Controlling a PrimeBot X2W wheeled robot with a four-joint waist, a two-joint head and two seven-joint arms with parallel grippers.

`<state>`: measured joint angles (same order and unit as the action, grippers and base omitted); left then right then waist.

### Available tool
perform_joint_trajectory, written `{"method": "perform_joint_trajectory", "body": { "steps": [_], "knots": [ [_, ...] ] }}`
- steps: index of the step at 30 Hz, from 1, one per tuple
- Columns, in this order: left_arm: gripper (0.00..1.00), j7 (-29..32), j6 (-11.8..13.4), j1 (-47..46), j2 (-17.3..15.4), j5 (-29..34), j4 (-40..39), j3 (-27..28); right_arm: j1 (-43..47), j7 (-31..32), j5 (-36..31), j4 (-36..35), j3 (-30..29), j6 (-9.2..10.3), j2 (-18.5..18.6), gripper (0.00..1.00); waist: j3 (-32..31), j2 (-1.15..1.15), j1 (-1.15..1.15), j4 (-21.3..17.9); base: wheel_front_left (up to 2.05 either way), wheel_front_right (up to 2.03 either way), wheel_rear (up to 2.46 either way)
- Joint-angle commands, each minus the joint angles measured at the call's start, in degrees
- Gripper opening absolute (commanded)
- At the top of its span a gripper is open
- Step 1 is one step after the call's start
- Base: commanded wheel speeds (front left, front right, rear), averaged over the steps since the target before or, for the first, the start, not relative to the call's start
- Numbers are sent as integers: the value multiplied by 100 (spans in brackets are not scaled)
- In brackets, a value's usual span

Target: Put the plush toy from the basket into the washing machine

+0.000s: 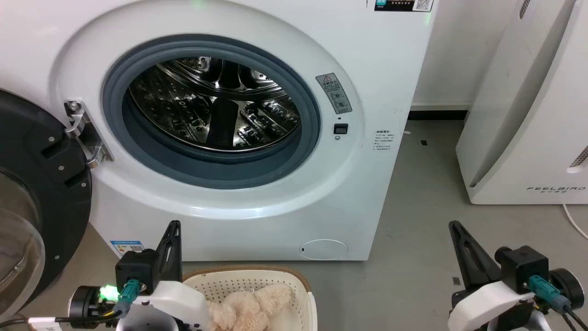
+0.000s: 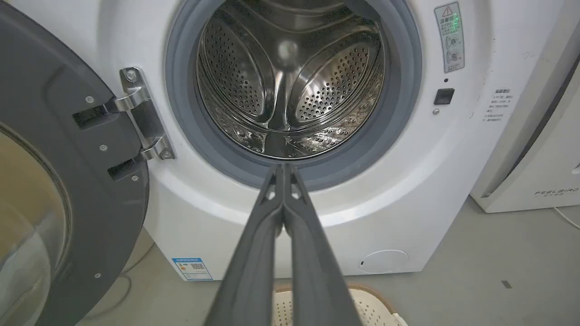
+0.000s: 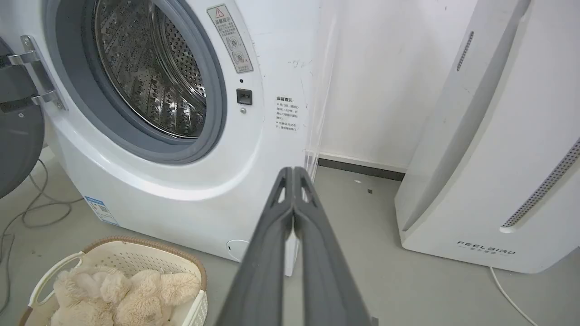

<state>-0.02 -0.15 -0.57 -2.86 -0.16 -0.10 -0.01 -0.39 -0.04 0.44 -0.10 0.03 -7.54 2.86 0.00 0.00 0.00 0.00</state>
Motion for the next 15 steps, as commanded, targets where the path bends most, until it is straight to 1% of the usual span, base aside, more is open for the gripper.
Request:
{"method": "perform_joint_trajectory", "body": {
  "steps": [1,15],
  "knots": [
    [0,2,15,57,-1,16,10,1,39,4,-44,10,-3,5,1,0,0,0,0,0,0,0,0],
    [0,2,15,57,-1,16,10,1,39,4,-44,10,-3,5,1,0,0,0,0,0,0,0,0]
  ]
}}
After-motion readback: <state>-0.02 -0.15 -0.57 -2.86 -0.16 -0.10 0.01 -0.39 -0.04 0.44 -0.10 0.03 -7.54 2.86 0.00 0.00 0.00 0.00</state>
